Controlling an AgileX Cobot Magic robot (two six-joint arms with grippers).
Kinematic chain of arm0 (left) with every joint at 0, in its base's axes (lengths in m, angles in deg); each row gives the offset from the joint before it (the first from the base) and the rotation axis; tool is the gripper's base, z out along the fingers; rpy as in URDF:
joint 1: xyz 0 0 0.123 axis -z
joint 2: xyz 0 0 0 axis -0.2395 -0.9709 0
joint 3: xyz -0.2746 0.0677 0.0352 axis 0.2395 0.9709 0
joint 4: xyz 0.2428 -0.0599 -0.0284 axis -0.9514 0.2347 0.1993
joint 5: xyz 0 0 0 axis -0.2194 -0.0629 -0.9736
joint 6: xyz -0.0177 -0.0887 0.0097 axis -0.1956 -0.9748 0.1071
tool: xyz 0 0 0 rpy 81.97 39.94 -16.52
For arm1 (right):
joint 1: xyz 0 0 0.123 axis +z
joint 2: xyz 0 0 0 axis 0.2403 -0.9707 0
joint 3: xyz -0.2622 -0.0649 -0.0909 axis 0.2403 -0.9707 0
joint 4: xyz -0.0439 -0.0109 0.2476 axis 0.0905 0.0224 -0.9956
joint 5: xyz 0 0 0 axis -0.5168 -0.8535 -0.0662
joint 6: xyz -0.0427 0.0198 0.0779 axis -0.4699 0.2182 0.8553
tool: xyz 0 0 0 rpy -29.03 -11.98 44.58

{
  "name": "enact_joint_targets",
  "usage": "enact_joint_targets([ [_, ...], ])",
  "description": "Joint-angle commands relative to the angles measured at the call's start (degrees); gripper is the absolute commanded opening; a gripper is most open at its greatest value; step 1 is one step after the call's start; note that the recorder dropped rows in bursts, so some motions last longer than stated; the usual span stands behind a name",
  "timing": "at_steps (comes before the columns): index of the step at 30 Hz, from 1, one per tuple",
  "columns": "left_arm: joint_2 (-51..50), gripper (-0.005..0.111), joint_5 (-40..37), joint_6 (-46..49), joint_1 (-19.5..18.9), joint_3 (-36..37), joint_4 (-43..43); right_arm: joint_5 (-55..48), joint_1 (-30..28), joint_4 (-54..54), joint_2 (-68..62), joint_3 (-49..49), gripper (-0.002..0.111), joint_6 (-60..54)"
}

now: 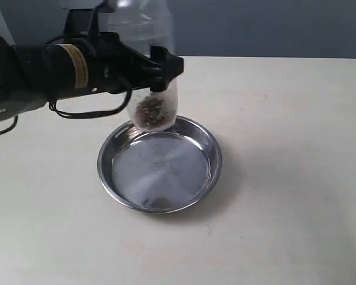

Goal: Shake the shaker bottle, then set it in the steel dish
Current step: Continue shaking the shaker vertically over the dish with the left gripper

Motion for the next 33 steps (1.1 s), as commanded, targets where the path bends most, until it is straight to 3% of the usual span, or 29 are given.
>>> enact_joint_targets([
  [1,1.78,0.0,20.99,-3.25,4.1,-1.01,-18.72,0.73,-0.2,-0.04,0.27,-0.07,-0.001,-0.11],
  [3,5.28,0.0,23.36,-3.02,4.1,-5.53,-15.98,0.73,-0.2,-0.04,0.27,-0.07,-0.001,-0.11],
  [4,7.31,0.0,20.63,-2.5,3.97,-8.03,-15.46,0.73,-0.2,-0.04,0.27,-0.07,-0.001,-0.11],
  [6,9.23,0.0,9.47,-1.97,4.24,-9.81,-16.65,0.73,-0.2,-0.04,0.27,-0.07,-0.001,-0.11],
  [9,4.93,0.0,-1.73,-1.97,6.11,-3.61,-17.29,0.73,-0.2,-0.04,0.27,-0.07,-0.001,-0.11],
  [11,1.57,0.0,-1.37,-1.97,6.11,-1.49,-17.49,0.73,-0.2,-0.04,0.27,-0.07,-0.001,-0.11],
  [15,10.15,0.0,7.38,-1.97,6.4,-5.19,-19.37,0.73,-0.2,-0.04,0.27,-0.07,-0.001,-0.11],
  [17,9.42,0.0,6.54,-2.17,6.87,-1.9,-19.15,0.73,-0.2,-0.04,0.27,-0.07,-0.001,-0.11],
  [20,0.02,0.0,3.02,0.0,7.28,5.15,-18.84,0.73,-0.2,-0.04,0.27,-0.07,-0.001,-0.11],
  [22,-0.35,0.0,2.91,-2.41,6.94,3.94,-18.53,0.73,-0.2,-0.04,0.27,-0.07,-0.001,-0.11],
  [26,9.37,0.0,7.04,-0.38,6.94,-4.3,-18.5,0.73,-0.2,-0.04,0.27,-0.07,-0.001,-0.11],
  [31,1.16,0.0,2.27,-0.47,8.35,3.31,-17.02,0.73,-0.2,-0.04,0.27,-0.07,-0.001,-0.11],
  [33,1.19,0.0,3.67,-2.28,8.35,2.39,-17.02,0.73,-0.2,-0.04,0.27,-0.07,-0.001,-0.11],
])
